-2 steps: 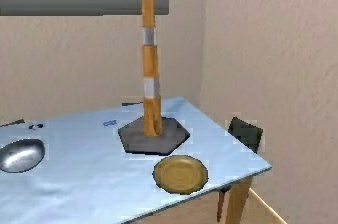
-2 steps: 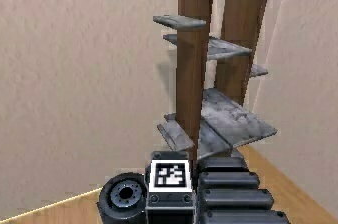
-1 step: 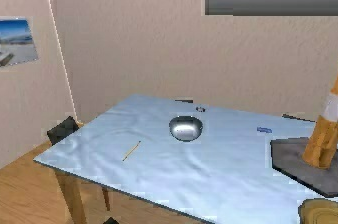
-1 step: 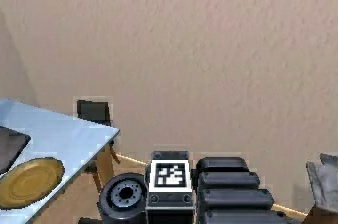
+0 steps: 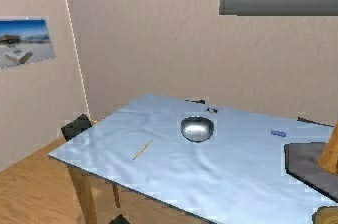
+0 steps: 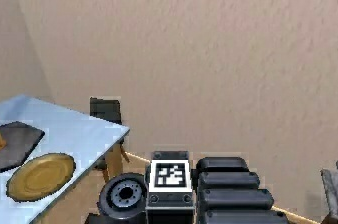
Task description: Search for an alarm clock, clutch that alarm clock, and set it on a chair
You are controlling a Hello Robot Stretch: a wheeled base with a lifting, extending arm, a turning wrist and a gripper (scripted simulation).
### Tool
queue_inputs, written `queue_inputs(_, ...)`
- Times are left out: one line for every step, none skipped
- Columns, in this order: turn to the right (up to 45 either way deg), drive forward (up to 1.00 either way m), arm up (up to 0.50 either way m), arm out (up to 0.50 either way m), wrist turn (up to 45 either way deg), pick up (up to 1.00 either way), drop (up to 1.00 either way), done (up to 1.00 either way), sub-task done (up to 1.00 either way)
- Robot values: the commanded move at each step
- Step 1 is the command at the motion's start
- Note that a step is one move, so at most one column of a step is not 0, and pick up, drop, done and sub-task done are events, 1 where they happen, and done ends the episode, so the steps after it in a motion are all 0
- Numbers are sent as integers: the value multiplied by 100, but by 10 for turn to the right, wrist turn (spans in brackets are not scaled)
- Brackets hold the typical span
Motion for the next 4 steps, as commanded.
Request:
queue_inputs(450, 0, 0, 0, 0, 0, 0, 0, 0)
queue_inputs(450, 0, 0, 0, 0, 0, 0, 0, 0)
queue_inputs(120, 0, 0, 0, 0, 0, 0, 0, 0)
queue_inputs(-450, 0, 0, 0, 0, 0, 0, 0, 0)
